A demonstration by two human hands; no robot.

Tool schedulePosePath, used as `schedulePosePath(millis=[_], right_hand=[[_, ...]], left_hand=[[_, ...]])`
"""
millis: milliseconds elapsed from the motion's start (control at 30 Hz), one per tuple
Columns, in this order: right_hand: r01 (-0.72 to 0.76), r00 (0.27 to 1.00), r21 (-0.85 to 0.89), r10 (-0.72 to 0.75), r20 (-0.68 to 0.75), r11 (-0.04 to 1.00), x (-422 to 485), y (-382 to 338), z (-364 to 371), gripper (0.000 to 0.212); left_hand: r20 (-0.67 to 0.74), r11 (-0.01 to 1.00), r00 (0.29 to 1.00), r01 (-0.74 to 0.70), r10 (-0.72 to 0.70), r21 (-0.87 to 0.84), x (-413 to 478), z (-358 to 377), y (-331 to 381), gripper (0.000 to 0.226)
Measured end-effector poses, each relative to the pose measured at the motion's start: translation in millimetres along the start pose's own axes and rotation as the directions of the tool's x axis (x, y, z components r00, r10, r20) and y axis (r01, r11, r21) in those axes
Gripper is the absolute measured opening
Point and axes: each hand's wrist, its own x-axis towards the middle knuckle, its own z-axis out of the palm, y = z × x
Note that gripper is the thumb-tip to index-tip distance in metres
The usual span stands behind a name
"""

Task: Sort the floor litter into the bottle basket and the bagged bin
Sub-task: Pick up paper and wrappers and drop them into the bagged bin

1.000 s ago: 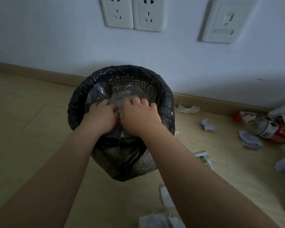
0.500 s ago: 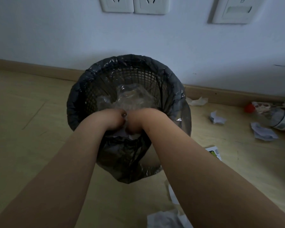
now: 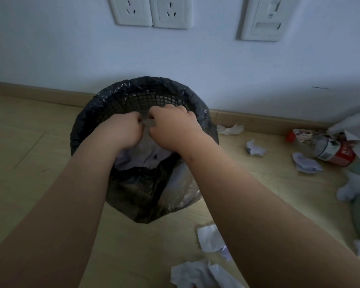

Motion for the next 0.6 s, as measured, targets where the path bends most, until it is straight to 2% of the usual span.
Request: schedulePosePath(millis=[167,300,467,600], right_hand=[[-0.002,0.998,0.235,0.015,-0.057,0.972,-22,19,-20,0.027],[-0.03,0.987,0.307,0.077,-0.141,0.951,-47,57,-38,0.024],[-0.271,0.927,0.427,0.353,-0.125,0.863,-83,132,-43,0.026],[-0.469,0.861,0.4,0.508,0.009,0.788,-125,195,-17,0.025]], left_hand=[[-0.159,0.992,0.983,-0.103,0.091,-0.071,-19,-22,36,0.034],[-0.193,0.949,0.94,-0.301,0.28,-0.089,-39,-35,85,0.034],[-0.162,0.849,0.841,-0.527,0.515,-0.037,-61,-30,158,0.038],[-0.004,0.759,0.759,-0.651,0.651,-0.001,-69,20,207,0.033]])
